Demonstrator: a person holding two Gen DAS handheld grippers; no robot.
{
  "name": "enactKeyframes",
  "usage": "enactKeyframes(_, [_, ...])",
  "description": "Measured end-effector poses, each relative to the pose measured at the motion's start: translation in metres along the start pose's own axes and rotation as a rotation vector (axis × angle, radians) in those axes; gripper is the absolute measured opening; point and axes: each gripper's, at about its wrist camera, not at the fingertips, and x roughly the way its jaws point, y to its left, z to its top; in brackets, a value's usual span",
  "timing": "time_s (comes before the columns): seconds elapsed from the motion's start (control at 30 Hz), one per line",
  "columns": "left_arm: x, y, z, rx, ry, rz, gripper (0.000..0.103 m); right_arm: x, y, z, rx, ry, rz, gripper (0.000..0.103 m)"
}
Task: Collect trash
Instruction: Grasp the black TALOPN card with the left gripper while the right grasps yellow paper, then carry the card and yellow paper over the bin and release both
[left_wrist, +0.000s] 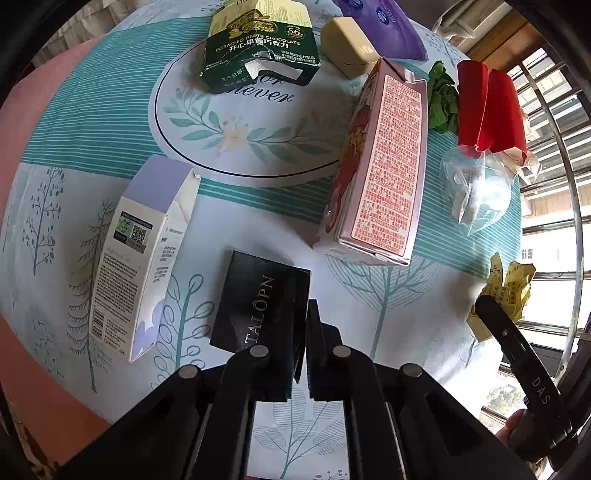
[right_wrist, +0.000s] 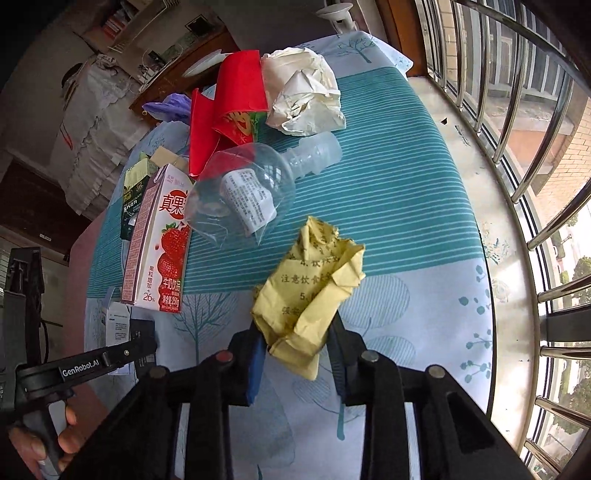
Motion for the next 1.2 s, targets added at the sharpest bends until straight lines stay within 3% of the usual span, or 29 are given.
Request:
enactKeyframes(0.53, [-0.078,0.019,-0.037,0.176,-0.118,-0.085,0.001,-0.014,0.051,-0.033,-0.067,-0.018,0.068,0.029])
enactKeyframes(0.7, [-0.108,0.053,-0.05,0.237,-0.173,-0.13,0.001,-0.027,0.088,-0.058,-0.106,-0.052,0.062,0.029])
enactKeyframes(0.93, [-0.139,0.098,-0.09,0.383,-0.219,-0.184,0.001,-0.052,0.132,-0.11,-0.08,-0.149,-0.017,0.029])
enactKeyframes(1.03, [-0.139,0.104,-0.101,0.449,-0.232,-0.196,0.01,-0.054,0.136,-0.13,-0.031,-0.18,-0.052,0.029])
enactKeyframes(1.13, [-0.133,0.102,-0.103,0.475,-0.214,-0.193,0.027,-0.058,0.13,-0.143,0.048,-0.186,-0.065,0.029])
enactKeyframes(1.2, [-0.13,0.1,-0.1,0.482,-0.231,-0.19,0.059,-0.063,0.13,-0.147,0.036,-0.205,-0.087,0.029])
